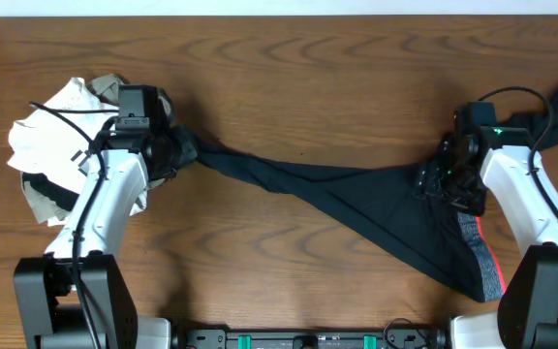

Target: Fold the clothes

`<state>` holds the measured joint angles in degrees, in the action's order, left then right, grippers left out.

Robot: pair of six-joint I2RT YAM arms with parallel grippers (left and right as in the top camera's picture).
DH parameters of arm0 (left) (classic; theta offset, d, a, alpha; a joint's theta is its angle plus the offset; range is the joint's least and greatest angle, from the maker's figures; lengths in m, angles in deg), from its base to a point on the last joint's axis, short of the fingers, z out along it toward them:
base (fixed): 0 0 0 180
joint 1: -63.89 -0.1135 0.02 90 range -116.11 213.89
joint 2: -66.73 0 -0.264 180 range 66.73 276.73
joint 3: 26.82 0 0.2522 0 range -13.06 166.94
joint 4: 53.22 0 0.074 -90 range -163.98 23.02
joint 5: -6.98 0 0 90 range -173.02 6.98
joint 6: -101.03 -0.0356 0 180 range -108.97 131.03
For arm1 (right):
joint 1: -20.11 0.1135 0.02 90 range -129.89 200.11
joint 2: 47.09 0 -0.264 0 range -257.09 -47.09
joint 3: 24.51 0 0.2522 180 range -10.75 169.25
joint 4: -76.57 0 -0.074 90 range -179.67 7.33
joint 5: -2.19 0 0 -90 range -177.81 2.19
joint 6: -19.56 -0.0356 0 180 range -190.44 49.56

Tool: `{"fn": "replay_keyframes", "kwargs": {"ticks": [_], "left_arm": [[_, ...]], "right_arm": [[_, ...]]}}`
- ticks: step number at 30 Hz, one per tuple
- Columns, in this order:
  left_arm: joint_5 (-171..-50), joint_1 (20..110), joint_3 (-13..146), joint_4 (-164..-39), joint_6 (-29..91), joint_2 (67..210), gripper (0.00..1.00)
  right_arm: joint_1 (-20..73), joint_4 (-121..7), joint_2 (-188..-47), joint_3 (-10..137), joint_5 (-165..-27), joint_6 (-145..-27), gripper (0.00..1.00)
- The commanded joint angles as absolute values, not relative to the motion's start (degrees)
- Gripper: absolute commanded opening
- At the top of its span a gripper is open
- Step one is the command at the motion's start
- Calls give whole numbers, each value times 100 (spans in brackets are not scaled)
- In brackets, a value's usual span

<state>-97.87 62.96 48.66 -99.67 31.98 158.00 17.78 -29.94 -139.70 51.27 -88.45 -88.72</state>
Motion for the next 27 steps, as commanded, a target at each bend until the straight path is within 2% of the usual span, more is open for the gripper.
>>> {"fn": "replay_keyframes", "kwargs": {"ticks": [1, 7, 12, 18, 20, 23, 27], "left_arm": [[-9730, 6312, 4868, -10183, 3146, 15806, 6], [-9682, 6312, 4868, -10710, 2997, 15806, 6], [-9033, 6309, 4868, -11020, 2997, 15806, 6], [-8983, 6312, 4868, -11012, 2997, 15806, 7], [-8983, 6312, 4868, -11001, 2997, 15806, 17], [-8983, 6312, 4868, -10999, 2997, 15806, 42], [-8983, 6312, 4868, -10972, 2997, 15806, 64]], "right_arm": [[1728, -2964, -13999, 5098, -8281, -9222, 80], [1680, -3632, -13992, 5142, -8353, -9093, 82], [1404, -4244, -13953, 5455, -8349, -9091, 85], [836, -5556, -13973, 5649, -8347, -9049, 88], [650, -5982, -14003, 5649, -8329, -9003, 88], [377, -6548, -14067, 5647, -8331, -8789, 88], [97, -7140, -14325, 5647, -8329, -8477, 89]]}}
